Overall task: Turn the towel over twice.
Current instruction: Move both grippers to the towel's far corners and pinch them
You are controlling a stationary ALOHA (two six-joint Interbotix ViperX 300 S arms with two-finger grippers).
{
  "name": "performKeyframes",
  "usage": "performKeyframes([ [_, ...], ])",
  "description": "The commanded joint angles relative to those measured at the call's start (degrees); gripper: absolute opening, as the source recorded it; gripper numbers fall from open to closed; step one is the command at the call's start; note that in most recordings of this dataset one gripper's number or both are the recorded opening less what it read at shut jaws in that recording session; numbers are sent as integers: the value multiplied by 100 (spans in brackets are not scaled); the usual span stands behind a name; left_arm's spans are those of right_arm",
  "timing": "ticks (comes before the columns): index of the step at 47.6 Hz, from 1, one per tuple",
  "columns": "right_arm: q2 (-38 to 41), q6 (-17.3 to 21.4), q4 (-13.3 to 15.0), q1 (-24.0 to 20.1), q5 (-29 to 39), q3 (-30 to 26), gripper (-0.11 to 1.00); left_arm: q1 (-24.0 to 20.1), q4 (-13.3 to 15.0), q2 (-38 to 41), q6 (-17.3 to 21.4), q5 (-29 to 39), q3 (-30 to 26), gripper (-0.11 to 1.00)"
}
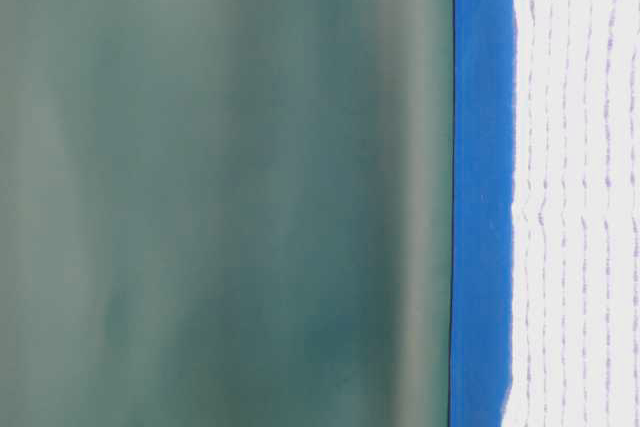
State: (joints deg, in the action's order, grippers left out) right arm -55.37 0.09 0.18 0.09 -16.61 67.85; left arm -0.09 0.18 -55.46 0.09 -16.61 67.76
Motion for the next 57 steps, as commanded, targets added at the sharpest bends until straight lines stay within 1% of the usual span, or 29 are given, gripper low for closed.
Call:
performKeyframes([
  [1,70,-26,-9,26,-44,-141,0,9,88,18,-35,-44,-97,0],
  [7,237,-26,-9,62,-9,-149,0,26,88,62,44,-97,-97,0],
  [13,369,-18,-9,272,-26,-158,0,-88,88,149,53,-202,-88,0],
  [21,642,44,-9,800,-9,-123,0,-404,88,352,62,-308,-53,0],
  [29,1072,53,-70,1345,-9,-105,1,-844,88,694,53,-308,9,1],
  [31,1187,53,-97,1459,-9,-105,1,-958,88,791,53,-325,26,3],
  [33,1310,53,-123,1582,0,-105,1,-1063,88,888,53,-352,35,8],
  [35,1459,53,-158,1723,-9,-105,3,-1169,88,984,53,-396,62,16],
  [37,1617,53,-202,1846,-9,-114,12,-1274,88,1090,53,-448,88,28],
  [40,1872,53,-211,2013,-9,-141,31,-1433,88,1248,62,-545,141,47],
  [41,2021,44,-211,2083,-9,-149,38,-1494,88,1301,62,-580,158,53],
  [44,2329,44,-211,2206,0,-185,55,-1661,88,1485,62,-659,229,71],
  [46,2514,44,-202,2276,-9,-211,63,-1802,88,1635,62,-721,290,81],
  [47,2619,44,-211,2303,-18,-220,63,-1854,88,1696,62,-738,308,85],
  [49,2821,44,-202,2373,-26,-255,61,-1969,88,1819,62,-773,343,90],
  [53,3270,44,-211,2522,-53,-360,58,-2197,88,2118,62,-888,396,90],
  [57,3665,44,-211,2663,-88,-448,58,-2435,88,2505,62,-1063,422,90],
])
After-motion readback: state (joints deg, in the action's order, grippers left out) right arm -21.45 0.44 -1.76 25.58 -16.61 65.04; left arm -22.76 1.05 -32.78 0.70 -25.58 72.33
